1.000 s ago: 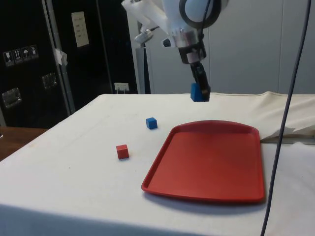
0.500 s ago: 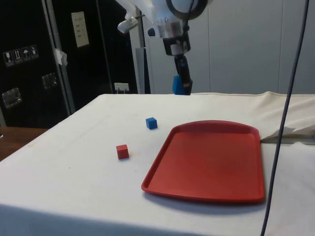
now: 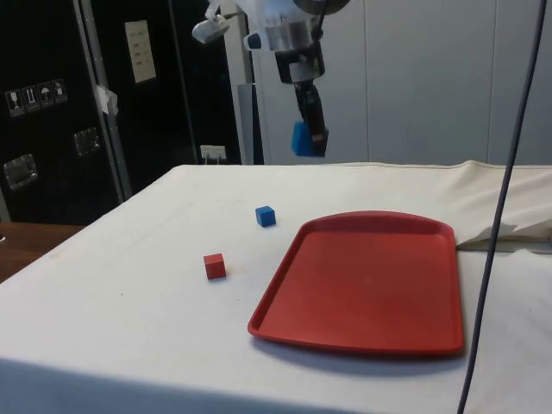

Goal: Pick up the largest block and place it onto the tray.

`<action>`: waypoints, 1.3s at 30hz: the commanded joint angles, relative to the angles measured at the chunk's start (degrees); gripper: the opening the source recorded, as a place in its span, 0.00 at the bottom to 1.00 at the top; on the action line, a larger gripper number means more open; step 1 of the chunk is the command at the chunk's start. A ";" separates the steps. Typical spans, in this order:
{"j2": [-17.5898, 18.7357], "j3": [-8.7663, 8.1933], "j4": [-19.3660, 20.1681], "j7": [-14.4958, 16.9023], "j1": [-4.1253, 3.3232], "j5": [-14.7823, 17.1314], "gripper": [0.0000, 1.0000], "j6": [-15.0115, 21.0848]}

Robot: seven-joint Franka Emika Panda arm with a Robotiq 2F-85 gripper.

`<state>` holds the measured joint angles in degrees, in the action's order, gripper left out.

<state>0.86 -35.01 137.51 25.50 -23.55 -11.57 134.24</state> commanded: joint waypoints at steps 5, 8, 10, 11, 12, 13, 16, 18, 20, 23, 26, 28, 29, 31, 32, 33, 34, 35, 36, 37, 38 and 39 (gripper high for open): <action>-1.49 1.66 -0.40 -2.29 -0.17 -2.98 0.02 -3.04; -1.83 2.12 -0.46 -2.69 -0.23 -3.50 0.02 -3.84; -2.18 2.64 -0.52 -2.98 -0.23 -3.95 0.02 -4.76; -2.35 2.86 -0.57 -3.15 -0.23 -4.18 0.02 -5.21; -2.69 3.50 -0.80 -3.55 -0.23 -4.58 0.02 -6.19; -2.81 3.72 -0.86 -3.67 -0.23 -4.70 0.02 -6.65; -3.09 4.41 -1.09 -4.01 -0.23 -4.93 0.02 -7.62; -3.55 5.39 -1.20 -4.58 -0.23 -5.39 0.02 -8.94; -3.72 6.02 -1.32 -5.04 -0.23 -5.56 0.02 -9.68; -3.90 6.76 -1.32 -5.56 -0.29 -5.50 0.02 -10.20; -3.90 8.02 -1.20 -6.65 -0.34 -5.33 0.02 -10.37; -4.07 9.40 -0.92 -7.79 -0.34 -5.21 0.02 -10.60; -4.13 9.85 -0.86 -8.19 -0.34 -5.21 0.02 -10.60; -4.13 10.31 -0.74 -8.65 -0.40 -5.16 0.02 -10.60; -4.13 10.77 -0.63 -9.05 -0.40 -5.16 0.02 -10.66; -4.13 11.69 -0.40 -9.80 -0.40 -5.16 0.02 -10.66; -4.13 12.15 -0.29 -10.26 -0.40 -5.16 0.02 -10.66; -4.13 12.61 -0.17 -10.66 -0.40 -5.16 0.02 -10.66; -4.13 13.01 -0.06 -11.00 -0.34 -5.16 0.02 -10.66; -3.84 12.72 -0.29 -10.08 -0.11 -4.64 0.02 -10.49; -4.13 13.46 0.11 -11.46 -0.34 -5.16 0.02 -10.60; -4.13 14.27 0.52 -12.20 -0.40 -5.27 0.02 -10.54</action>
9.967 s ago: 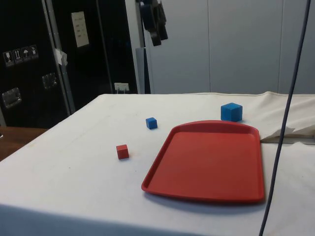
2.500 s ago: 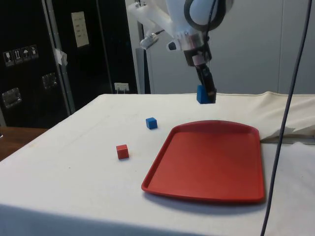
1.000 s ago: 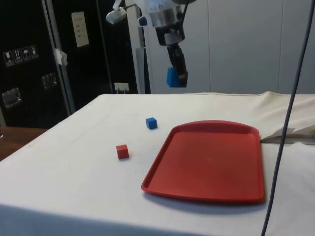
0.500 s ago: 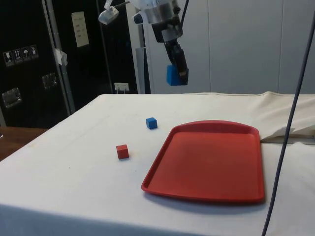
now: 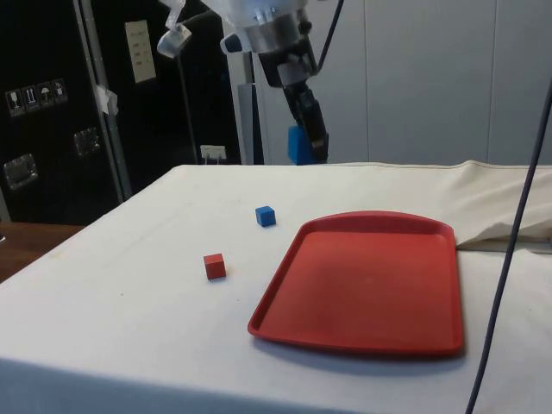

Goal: Pick up the largest block and place it onto the tray.

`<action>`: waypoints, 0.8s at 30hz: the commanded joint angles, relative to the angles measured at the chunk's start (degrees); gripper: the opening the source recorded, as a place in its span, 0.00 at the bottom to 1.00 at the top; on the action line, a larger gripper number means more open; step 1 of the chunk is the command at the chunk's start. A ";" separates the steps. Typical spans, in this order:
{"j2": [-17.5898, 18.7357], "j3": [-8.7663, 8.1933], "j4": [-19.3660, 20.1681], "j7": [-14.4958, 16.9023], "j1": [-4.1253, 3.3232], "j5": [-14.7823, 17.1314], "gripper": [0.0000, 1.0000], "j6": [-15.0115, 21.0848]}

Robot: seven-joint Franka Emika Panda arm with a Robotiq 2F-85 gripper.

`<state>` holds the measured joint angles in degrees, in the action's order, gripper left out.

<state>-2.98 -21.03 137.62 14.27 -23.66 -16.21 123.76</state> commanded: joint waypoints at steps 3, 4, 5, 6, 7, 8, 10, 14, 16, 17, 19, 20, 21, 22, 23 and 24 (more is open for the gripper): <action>-0.34 1.55 1.03 -2.12 -0.23 -0.74 0.02 0.00; -0.34 1.95 1.20 -2.41 -0.23 -0.80 0.02 0.06; -0.34 2.29 1.43 -2.75 -0.23 -0.80 0.02 0.11; -0.29 2.75 1.66 -3.21 -0.29 -0.80 0.02 0.17; -0.29 3.15 1.89 -3.50 -0.29 -0.86 0.02 0.17; 0.00 2.92 1.49 -2.52 0.00 0.00 0.02 0.00; -0.06 4.47 2.58 -4.64 -0.34 -0.80 0.02 0.52; 0.52 6.13 3.61 -5.96 -0.23 -0.63 0.02 1.32; 0.92 6.76 4.13 -6.36 -0.17 -0.57 0.02 1.89; 1.20 6.99 4.47 -6.53 -0.17 -0.52 0.02 2.46; 1.32 7.22 4.58 -6.02 0.00 -0.06 0.02 2.23; 1.78 7.45 5.04 -6.76 -0.23 -0.46 0.02 3.38; 2.46 7.85 5.61 -6.93 -0.23 -0.34 0.02 4.47; 2.86 8.08 5.90 -7.05 -0.23 -0.34 0.02 4.98; 3.15 8.31 6.13 -7.10 -0.23 -0.29 0.02 5.50; 3.55 8.48 6.30 -7.16 -0.23 -0.29 0.02 6.02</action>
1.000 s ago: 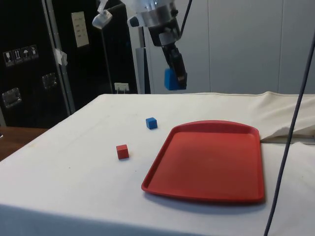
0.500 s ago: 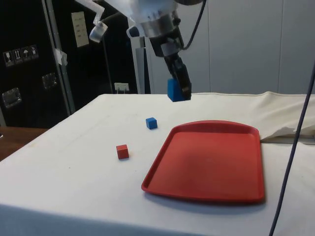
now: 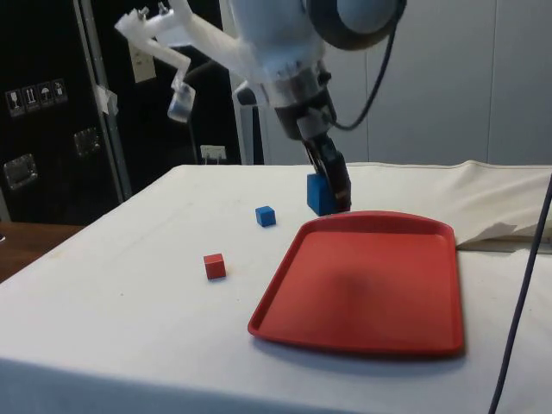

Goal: Pick up the largest block and place it onto the tray.

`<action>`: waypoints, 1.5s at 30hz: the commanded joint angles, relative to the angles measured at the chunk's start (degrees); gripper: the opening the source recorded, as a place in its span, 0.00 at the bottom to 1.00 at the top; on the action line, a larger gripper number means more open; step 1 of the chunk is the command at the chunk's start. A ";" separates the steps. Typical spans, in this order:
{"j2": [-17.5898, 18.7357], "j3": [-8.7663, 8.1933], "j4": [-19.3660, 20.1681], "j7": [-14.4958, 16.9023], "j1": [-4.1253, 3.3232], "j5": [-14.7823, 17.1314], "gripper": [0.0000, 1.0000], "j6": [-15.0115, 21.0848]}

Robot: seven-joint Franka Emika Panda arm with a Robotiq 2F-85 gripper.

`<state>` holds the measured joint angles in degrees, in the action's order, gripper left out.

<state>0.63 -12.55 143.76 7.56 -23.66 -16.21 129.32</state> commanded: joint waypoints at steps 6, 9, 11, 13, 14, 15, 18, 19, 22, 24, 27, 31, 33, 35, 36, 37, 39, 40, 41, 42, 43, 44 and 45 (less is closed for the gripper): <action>2.35 0.86 1.26 -0.63 -0.23 -0.29 0.02 3.44; 3.55 1.26 1.83 -0.69 -0.23 -0.34 0.02 4.93; 4.18 1.49 2.29 -0.69 -0.23 -0.34 0.02 5.90; 4.81 1.72 2.46 -0.17 0.00 0.00 0.02 6.07; 4.98 1.95 3.21 -0.74 -0.23 -0.40 0.02 7.28; 5.27 2.06 3.50 -0.80 -0.23 -0.40 0.02 7.85; 6.53 2.46 4.35 -0.92 -0.11 -0.23 0.02 9.68; 6.88 2.52 4.58 -0.92 -0.17 -0.17 0.02 10.20; 7.79 2.64 4.93 -0.92 -0.17 -0.06 0.02 11.34; 8.14 2.64 4.93 -0.92 -0.17 -0.06 0.02 11.63; 8.77 2.75 4.81 -0.92 -0.11 0.00 0.02 11.92; 8.71 2.69 4.76 -0.74 -0.06 0.00 0.07 11.75; 8.59 2.69 4.76 -0.69 0.00 0.00 0.24 11.69; 8.54 2.69 4.76 -0.69 0.00 0.00 0.44 11.63; 8.54 2.69 4.76 -0.63 0.00 0.00 0.54 11.63; 8.54 2.69 4.76 -0.63 0.00 0.00 0.63 11.63; 8.48 2.64 4.76 -0.63 0.00 0.00 0.84 11.57; 8.48 2.64 4.76 -0.63 0.00 0.00 0.93 11.57; 8.48 2.64 4.76 -0.57 0.00 0.00 1.00 11.57; 8.71 2.69 4.64 -0.57 0.00 0.00 1.00 11.63; 8.48 2.64 4.76 -0.57 0.00 0.00 1.00 11.57; 8.48 2.64 4.76 -0.57 0.00 0.00 1.00 11.57; 8.48 2.64 4.76 -0.57 0.00 0.00 1.00 11.52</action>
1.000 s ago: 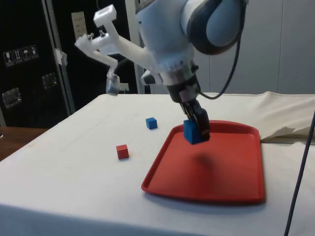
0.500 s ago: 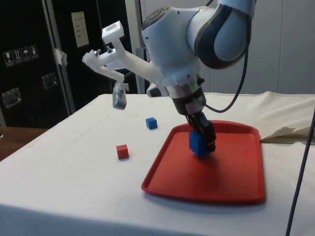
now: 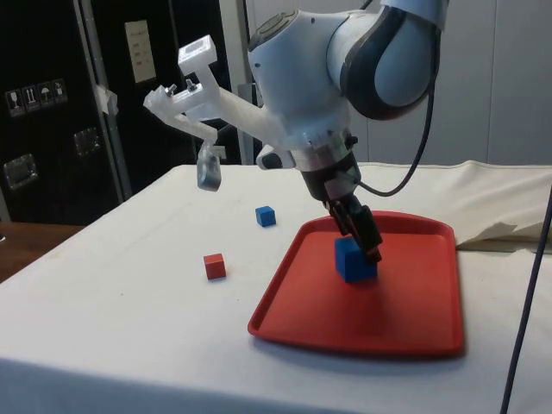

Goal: Pick up the largest block and place it onto the tray.

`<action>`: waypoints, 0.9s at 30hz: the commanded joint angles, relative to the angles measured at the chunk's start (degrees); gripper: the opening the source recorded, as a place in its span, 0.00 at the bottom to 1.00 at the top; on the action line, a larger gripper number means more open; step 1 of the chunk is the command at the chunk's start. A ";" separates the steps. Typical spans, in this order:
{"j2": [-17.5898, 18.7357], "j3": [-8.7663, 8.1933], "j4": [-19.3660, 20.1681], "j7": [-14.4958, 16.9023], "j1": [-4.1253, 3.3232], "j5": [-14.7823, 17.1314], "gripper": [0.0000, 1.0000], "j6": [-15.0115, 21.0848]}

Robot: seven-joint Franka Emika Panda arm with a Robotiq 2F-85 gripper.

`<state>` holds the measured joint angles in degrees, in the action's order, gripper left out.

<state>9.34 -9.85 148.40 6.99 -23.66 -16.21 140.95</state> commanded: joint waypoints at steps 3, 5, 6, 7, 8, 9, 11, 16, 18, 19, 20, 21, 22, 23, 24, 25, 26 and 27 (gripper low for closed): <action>-0.29 -0.06 0.00 0.06 0.06 0.00 1.00 -0.23; -0.69 -0.17 -0.74 0.23 0.11 0.11 1.00 -0.92; -1.03 -0.29 -1.55 0.34 0.11 0.17 1.00 -1.55; -0.52 -0.29 -1.26 0.11 0.06 0.00 1.00 -0.69; -1.15 -0.34 -1.89 0.34 0.11 0.23 1.00 -1.95; -1.32 -0.40 -2.29 0.40 0.11 0.23 1.00 -2.41; -1.66 -0.40 -3.09 0.46 0.17 0.34 1.00 -3.44; -2.12 -0.46 -4.47 0.17 0.17 0.11 1.00 -4.81; -2.64 -0.52 -5.96 0.69 0.34 0.69 1.00 -6.76; -2.75 -0.52 -6.36 0.69 0.34 0.74 1.00 -7.22; -2.86 -0.52 -6.76 0.69 0.34 0.80 1.00 -7.68; -2.92 -0.52 -7.10 0.69 0.40 0.86 1.00 -8.08; -2.98 -0.57 -7.91 0.69 0.46 0.92 1.00 -8.88; -3.04 -0.57 -8.25 0.69 0.46 0.97 1.00 -9.17; -2.81 -0.57 -8.25 0.29 0.40 0.46 1.00 -8.77; -3.04 -0.57 -8.59 0.63 0.46 1.03 1.00 -9.40; -3.04 -0.63 -9.05 0.74 0.52 1.09 1.00 -9.80; -3.04 -0.69 -9.45 0.80 0.57 1.09 1.00 -10.14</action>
<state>6.53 -10.49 139.34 7.28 -23.20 -15.70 131.55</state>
